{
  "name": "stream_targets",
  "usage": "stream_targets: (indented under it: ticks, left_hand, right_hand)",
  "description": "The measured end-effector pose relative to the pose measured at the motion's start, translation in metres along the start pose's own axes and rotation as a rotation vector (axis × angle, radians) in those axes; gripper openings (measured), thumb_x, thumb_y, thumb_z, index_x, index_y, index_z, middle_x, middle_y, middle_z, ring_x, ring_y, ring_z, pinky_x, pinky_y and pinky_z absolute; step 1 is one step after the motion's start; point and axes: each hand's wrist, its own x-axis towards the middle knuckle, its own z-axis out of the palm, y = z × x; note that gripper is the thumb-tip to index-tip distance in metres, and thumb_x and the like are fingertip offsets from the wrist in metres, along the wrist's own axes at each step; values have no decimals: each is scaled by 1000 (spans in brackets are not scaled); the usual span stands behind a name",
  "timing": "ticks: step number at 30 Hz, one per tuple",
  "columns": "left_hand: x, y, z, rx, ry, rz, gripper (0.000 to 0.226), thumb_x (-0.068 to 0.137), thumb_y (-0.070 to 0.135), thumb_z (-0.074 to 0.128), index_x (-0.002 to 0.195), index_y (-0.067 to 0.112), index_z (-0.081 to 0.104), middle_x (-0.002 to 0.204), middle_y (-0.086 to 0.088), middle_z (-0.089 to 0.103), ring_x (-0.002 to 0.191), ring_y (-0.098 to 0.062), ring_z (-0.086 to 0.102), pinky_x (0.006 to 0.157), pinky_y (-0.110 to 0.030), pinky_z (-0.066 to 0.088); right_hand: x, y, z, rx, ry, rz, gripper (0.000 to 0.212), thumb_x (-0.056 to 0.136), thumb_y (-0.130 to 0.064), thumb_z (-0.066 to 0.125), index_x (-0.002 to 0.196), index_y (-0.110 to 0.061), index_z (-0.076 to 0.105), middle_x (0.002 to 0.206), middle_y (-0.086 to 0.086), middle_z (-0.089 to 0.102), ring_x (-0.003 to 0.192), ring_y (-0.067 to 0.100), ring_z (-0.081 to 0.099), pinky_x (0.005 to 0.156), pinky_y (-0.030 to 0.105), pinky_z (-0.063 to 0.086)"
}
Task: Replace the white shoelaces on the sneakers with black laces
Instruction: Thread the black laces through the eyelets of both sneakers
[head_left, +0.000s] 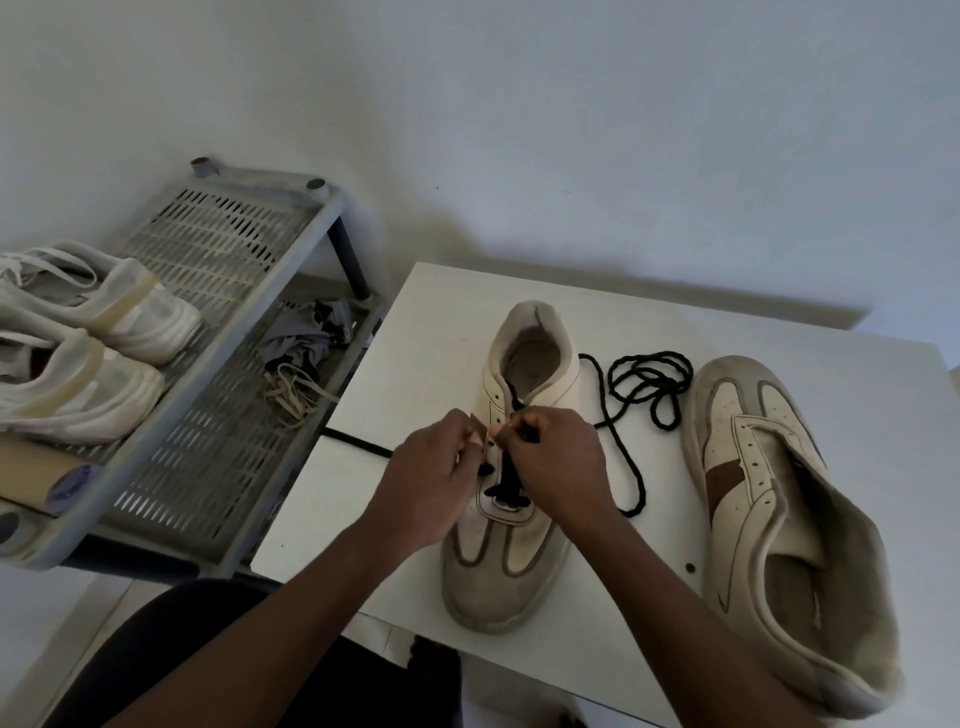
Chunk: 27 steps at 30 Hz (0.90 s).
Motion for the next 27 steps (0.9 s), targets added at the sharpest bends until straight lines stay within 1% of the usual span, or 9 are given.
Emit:
stream_targets:
  ticks: [5,6,8,10,12,16,20,24,27]
  left_hand:
    - [2,-6,4,74,75,130,12,91,24,61,97,14,60,83,7,64,59,1,53,53,-12,36]
    - [2,-6,5,82,98,154,12,91,24,61,96,13,61,83,5,66,61,-2,55,56,-14,41]
    - [3,-9,5,72,130,184,13,90,24,61,93,12,62,82,3,68,69,-9,61,60,-33,53]
    - [3,-9,5,61,154,207,10,88,23,61,90,13,63,80,4,68,70,-13,64,60,-39,54]
    - [3,-7,3,42,167,211,2,86,16,65,87,15,65,78,8,69,69,-10,64,60,-36,54]
    - [4,-4,-2,-12,172,188,13,82,5,68,83,17,67,73,18,65,69,-3,63,62,-20,53]
    - [4,-2,1,-77,171,147,16,83,-4,63,80,12,62,72,12,64,73,-6,63,63,-16,51]
    - [4,0,3,-111,157,66,20,85,-5,59,77,13,58,72,9,62,74,-7,61,63,-14,47]
    - [5,2,4,-134,152,21,23,85,-4,60,76,16,57,73,7,63,73,-5,60,62,-12,45]
  right_hand:
    - [1,1,-1,8,3,13,15,87,-27,65,76,-19,71,70,-2,69,70,14,66,71,41,57]
    - [0,0,0,15,4,16,13,87,-26,65,77,-20,71,71,-3,70,70,14,67,71,40,57]
    - [-2,-2,1,29,3,17,13,88,-25,64,79,-21,72,73,-4,70,72,13,67,72,39,57]
    - [-2,-5,-2,32,-15,17,16,91,-24,60,84,-20,74,76,-2,71,74,15,68,75,39,57]
    - [2,-7,-12,52,-100,46,18,95,-17,54,93,-16,72,81,2,72,76,19,69,78,40,57]
    - [7,-12,-32,-45,-344,31,28,91,-1,53,112,-14,67,98,3,72,86,17,70,80,27,57]
    - [0,-10,-27,-346,-223,-175,26,85,-13,57,103,-24,71,92,-1,71,85,17,65,75,34,56]
    - [1,-5,-23,-319,-168,-223,23,87,-19,56,99,-26,74,88,-3,71,79,16,64,69,28,53]
    - [0,-1,-14,-261,-66,-244,22,85,-17,58,93,-24,77,84,-2,73,76,17,65,67,32,55]
